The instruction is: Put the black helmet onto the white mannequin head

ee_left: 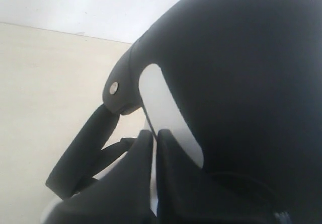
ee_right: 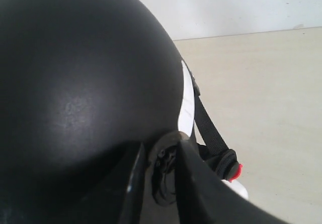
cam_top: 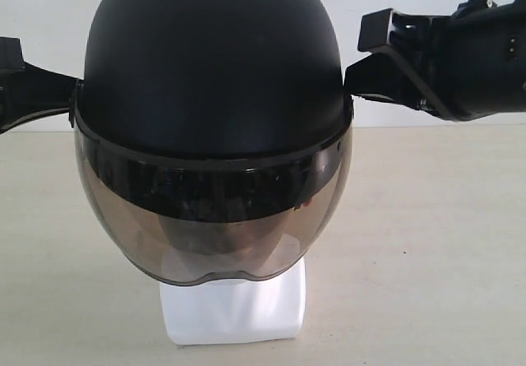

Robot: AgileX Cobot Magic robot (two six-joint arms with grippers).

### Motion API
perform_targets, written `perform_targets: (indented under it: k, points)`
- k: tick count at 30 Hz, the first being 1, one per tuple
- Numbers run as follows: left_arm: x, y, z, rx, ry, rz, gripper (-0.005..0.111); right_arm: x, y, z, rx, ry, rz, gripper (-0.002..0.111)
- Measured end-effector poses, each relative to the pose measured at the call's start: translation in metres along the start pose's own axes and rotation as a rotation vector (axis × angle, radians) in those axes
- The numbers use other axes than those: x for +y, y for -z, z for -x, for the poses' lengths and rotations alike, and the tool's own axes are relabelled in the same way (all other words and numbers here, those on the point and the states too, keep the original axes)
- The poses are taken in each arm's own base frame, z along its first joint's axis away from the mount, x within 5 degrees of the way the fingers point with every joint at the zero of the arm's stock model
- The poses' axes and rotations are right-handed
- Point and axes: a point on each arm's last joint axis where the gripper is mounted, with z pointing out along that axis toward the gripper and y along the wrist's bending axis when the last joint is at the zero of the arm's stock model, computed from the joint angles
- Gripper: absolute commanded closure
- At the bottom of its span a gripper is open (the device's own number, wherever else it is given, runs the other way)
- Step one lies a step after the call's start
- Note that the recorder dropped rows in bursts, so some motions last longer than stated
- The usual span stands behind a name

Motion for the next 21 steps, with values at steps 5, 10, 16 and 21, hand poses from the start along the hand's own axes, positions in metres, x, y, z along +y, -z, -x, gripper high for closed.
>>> perform_targets:
  k: [5,10,16,21]
  points:
    - [0.0001,0.0000,-0.0005,0.006,-0.003,0.001,0.102,0.0000,0.0000,0.0002,-0.002,-0.003,0.000,0.085]
    - [0.0000,0.0000,-0.0015,0.017,-0.009,0.000,0.102,0.0000,0.0004,0.0008,-0.009,-0.003,-0.001,0.085]
    - [0.0003,0.0000,-0.0021,0.023,-0.015,0.003,0.102,0.0000,0.0005,0.0012,-0.013,0.002,-0.001,0.085]
    - [0.0007,0.0000,-0.0027,0.030,-0.028,0.007,0.097,0.0002,0.0012,0.0019,-0.020,0.002,-0.002,0.070]
